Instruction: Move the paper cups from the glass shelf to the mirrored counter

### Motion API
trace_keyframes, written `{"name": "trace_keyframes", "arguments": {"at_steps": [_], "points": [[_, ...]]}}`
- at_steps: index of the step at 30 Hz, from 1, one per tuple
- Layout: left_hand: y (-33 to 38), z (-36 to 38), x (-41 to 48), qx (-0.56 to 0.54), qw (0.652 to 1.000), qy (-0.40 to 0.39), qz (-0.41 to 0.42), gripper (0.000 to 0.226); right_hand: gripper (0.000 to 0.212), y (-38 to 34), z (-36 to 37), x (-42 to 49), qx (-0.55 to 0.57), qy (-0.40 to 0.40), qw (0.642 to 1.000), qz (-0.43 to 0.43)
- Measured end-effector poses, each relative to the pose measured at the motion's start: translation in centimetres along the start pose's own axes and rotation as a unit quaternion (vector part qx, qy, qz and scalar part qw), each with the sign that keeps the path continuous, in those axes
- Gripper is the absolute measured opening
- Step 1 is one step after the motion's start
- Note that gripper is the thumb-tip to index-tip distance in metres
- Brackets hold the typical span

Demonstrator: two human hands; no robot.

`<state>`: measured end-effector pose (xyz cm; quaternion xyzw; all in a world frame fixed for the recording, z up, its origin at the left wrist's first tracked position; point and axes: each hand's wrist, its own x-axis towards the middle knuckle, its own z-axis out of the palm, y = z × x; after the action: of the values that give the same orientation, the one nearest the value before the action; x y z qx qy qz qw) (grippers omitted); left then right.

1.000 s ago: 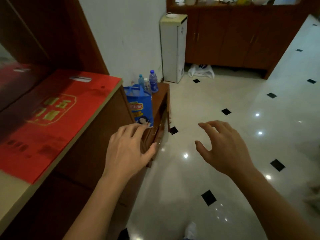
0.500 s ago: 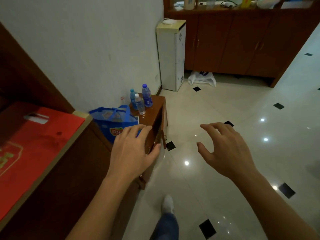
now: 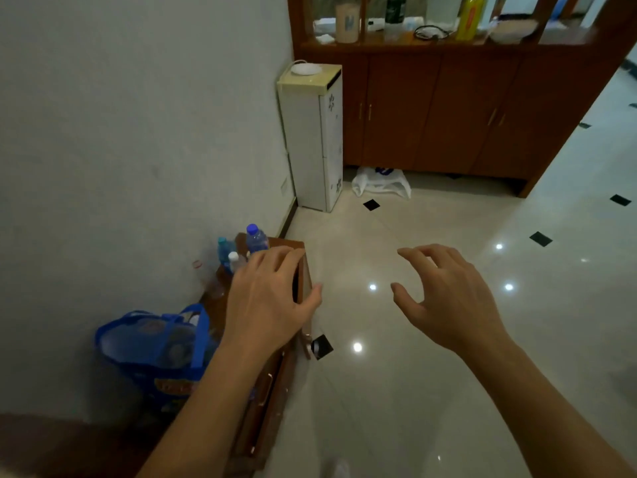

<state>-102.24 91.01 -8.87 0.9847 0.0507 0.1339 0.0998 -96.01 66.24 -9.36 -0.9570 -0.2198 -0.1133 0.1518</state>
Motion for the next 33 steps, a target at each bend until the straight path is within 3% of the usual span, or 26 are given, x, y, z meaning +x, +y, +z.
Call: {"name": "trace_keyframes", "arguments": {"at_steps": [12, 24, 33], "points": [[2.4, 7.0, 21.2, -0.009, 1.0, 0.001, 0.017, 0.062, 0.053, 11.5, 4.8, 18.7, 0.007, 0.013, 1.0, 0.009], [8.5, 13.2, 43.9, 0.023, 0.999, 0.022, -0.025, 0.058, 0.056, 25.3, 6.4, 40.5, 0.02, -0.029, 0.999, -0.037], [7.8, 17.5, 56.6, 0.033, 0.998, 0.01, -0.056, 0.061, 0.054, 30.6, 9.9, 53.9, 0.021, -0.029, 0.998, -0.057]]}}
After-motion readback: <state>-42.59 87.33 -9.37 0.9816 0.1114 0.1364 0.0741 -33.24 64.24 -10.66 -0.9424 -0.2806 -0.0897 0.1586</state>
